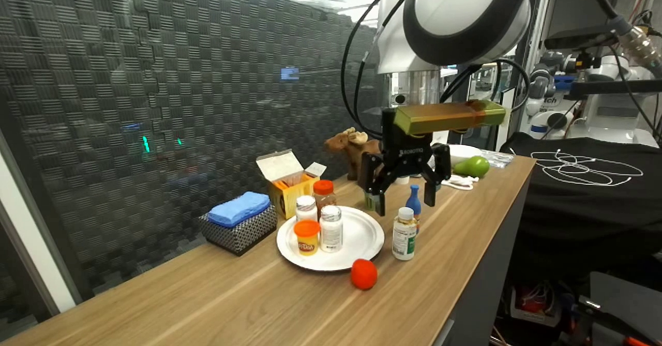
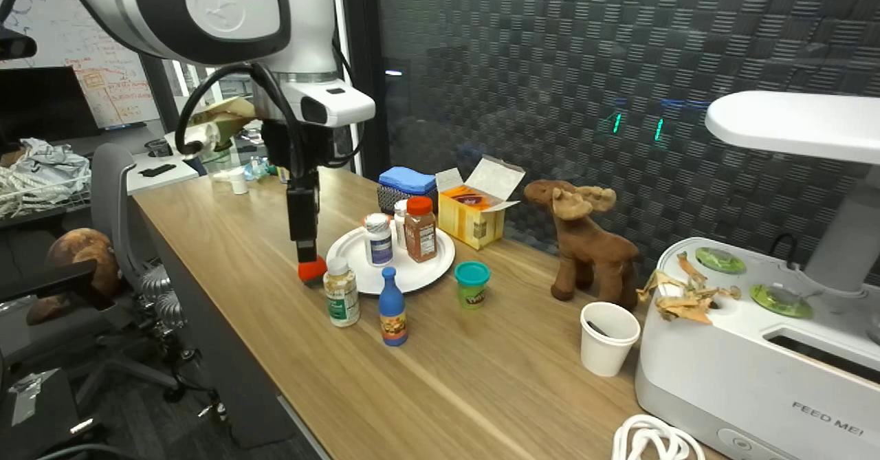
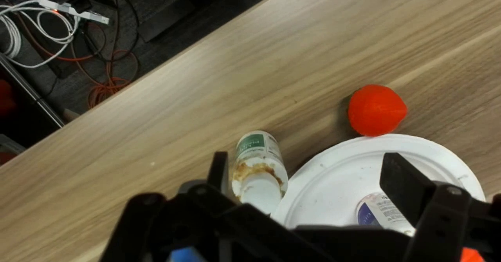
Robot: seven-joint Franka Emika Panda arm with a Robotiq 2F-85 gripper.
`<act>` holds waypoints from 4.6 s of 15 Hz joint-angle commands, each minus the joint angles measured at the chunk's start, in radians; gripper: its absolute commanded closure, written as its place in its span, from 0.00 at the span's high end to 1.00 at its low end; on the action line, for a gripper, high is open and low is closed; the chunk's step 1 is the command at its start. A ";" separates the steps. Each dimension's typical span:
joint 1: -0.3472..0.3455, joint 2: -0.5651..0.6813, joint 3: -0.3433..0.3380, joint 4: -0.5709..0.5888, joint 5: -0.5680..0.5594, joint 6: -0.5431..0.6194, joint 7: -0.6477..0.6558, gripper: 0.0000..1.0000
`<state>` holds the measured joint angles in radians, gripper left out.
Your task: Place the bottles and orange plush toy on the white plate
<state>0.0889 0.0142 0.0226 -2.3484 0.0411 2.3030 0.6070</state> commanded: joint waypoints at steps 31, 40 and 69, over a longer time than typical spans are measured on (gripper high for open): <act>-0.019 0.021 0.002 0.104 -0.142 0.048 0.138 0.08; -0.018 0.173 -0.005 0.280 -0.139 0.071 0.092 0.08; 0.037 0.386 -0.008 0.478 -0.024 0.069 -0.014 0.77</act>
<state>0.1152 0.4045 0.0247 -1.8944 -0.0063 2.3808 0.6228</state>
